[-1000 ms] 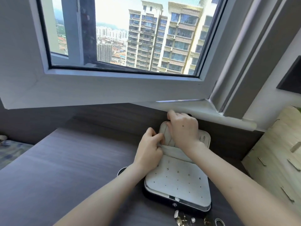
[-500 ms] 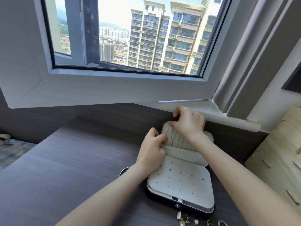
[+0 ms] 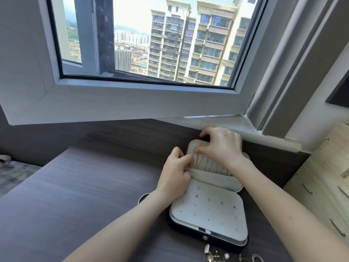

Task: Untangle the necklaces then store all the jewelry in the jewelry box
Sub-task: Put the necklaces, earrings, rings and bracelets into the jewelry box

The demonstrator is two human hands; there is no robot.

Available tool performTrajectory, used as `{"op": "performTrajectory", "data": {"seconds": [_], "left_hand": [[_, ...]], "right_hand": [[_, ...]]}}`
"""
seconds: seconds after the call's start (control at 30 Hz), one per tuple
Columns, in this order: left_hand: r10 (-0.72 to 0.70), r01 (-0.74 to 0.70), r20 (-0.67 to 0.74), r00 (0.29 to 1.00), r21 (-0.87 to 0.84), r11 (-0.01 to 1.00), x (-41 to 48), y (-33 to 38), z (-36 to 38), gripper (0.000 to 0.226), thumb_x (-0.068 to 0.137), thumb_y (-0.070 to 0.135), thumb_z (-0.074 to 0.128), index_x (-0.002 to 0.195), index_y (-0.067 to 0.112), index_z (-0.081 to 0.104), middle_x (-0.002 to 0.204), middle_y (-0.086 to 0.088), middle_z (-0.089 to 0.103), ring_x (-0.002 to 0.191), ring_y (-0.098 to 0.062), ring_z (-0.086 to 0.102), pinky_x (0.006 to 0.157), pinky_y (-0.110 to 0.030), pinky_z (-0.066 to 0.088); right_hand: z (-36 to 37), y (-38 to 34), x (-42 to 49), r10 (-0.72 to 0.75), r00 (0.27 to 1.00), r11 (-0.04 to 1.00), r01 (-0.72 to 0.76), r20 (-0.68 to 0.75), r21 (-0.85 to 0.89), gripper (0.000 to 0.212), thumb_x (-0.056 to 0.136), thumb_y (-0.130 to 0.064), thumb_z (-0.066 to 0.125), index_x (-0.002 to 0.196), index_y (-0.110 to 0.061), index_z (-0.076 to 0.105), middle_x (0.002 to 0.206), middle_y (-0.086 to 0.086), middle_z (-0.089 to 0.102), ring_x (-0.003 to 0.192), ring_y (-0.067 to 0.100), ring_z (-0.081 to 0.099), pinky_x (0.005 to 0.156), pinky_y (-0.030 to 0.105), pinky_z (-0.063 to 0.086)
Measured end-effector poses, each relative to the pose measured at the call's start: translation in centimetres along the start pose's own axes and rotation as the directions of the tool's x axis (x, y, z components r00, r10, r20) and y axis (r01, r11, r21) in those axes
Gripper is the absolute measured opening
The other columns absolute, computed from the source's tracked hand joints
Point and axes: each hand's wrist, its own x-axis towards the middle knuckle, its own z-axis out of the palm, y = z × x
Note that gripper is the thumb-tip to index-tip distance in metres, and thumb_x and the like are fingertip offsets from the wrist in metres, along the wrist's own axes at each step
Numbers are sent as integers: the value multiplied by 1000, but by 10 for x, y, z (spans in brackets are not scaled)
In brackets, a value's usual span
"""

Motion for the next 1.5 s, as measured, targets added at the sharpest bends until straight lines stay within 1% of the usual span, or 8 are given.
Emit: {"op": "performTrajectory", "data": {"seconds": [0.3, 0.6, 0.7, 0.9, 1.03, 1.17, 1.37, 1.5], "left_hand": [[-3, 3, 3, 1000, -9, 1000, 1, -1, 1, 23, 62, 3, 33, 71, 10, 53, 77, 6, 31, 66, -10, 32, 56, -12, 26], [-26, 24, 34, 999, 51, 998, 5, -1, 1, 22, 63, 6, 34, 73, 4, 53, 77, 5, 31, 66, -10, 33, 54, -13, 25], [-81, 71, 81, 993, 117, 991, 7, 0, 2, 16, 70, -3, 40, 77, 3, 53, 82, -1, 35, 72, -20, 36, 55, -16, 26], [-84, 40, 172, 981, 246, 968, 3, 14, -30, 30, 76, 0, 48, 100, 10, 63, 83, 1, 38, 80, -19, 42, 66, -25, 30], [-174, 115, 175, 969, 306, 945, -21, 29, -95, 27, 75, -2, 50, 90, 14, 67, 83, 1, 49, 77, -17, 49, 66, -24, 35], [-330, 243, 233, 915, 337, 910, -65, 38, -163, 20, 74, 7, 53, 75, 23, 65, 79, 3, 60, 71, -12, 54, 65, -25, 42], [-429, 301, 345, 835, 367, 880, -132, 55, -219, 13, 80, 7, 65, 76, 19, 69, 73, 3, 64, 62, -4, 53, 58, -15, 40], [-428, 256, 449, 784, 394, 883, -162, 65, -218, 10, 68, 34, 63, 73, 26, 68, 77, 10, 63, 73, -7, 55, 58, -11, 35]], "right_hand": [[16, -1, -6, -43, 999, 991, 40, -21, -124, 54, 75, -58, 66, 118, -27, 60, 112, 1, 55, 108, 20, 51, 76, 28, 39], [17, -1, -13, -26, 994, 1000, 24, -102, -17, 50, 84, -56, 56, 122, -24, 58, 115, 3, 57, 108, 23, 52, 81, 33, 41], [8, -1, -27, -74, 984, 997, 78, -161, 14, 37, 89, -49, 53, 113, -22, 63, 107, 2, 60, 100, 22, 54, 79, 34, 44], [-17, -16, -88, -126, 968, 970, 166, -217, 178, 19, 85, -37, 62, 85, -21, 72, 78, -4, 61, 80, 18, 56, 65, 29, 40], [-28, -43, -152, -195, 974, 896, 129, 116, 425, 13, 85, -37, 62, 80, -27, 69, 72, -10, 60, 71, 5, 51, 64, 26, 39], [-19, -79, -211, -382, 839, 833, 131, 387, 538, 17, 85, -39, 63, 87, -24, 70, 67, -15, 52, 70, 3, 48, 66, 19, 38], [-8, -115, -247, -423, 792, 809, 111, 440, 577, 14, 82, -44, 65, 79, -32, 60, 74, -14, 52, 82, 7, 50, 76, 27, 43], [-8, -124, -251, -389, 806, 836, 107, 446, 538, 13, 85, -40, 63, 80, -30, 56, 83, -13, 54, 95, 11, 54, 82, 27, 42]]}}
